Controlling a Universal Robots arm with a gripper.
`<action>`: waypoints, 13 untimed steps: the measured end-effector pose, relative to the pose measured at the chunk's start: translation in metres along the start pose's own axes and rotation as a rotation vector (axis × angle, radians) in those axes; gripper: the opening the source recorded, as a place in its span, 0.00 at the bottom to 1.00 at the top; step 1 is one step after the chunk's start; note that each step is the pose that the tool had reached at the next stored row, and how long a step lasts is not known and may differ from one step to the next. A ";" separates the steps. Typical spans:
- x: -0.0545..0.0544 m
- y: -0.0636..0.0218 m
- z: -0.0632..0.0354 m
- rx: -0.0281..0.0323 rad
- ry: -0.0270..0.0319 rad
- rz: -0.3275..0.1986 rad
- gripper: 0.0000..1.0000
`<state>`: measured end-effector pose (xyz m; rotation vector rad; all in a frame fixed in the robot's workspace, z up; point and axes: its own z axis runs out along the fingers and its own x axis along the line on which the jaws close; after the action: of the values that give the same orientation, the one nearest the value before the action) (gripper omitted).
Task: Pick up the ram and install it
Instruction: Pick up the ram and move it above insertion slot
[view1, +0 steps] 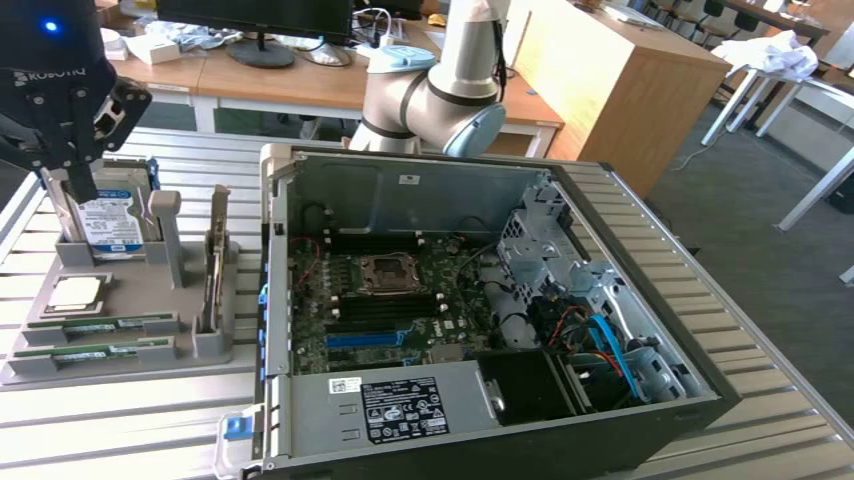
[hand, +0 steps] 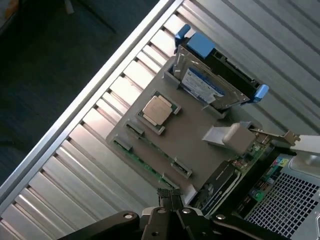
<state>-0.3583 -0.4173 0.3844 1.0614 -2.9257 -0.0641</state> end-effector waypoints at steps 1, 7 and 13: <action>0.000 0.0000 0.0000 0.0001 0.0008 -0.014 0.10; 0.000 0.0000 0.0001 0.0008 0.0045 -0.085 0.10; 0.000 0.0000 0.0001 0.0015 0.0086 -0.161 0.10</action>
<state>-0.3583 -0.4173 0.3843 1.2921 -2.8268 -0.0607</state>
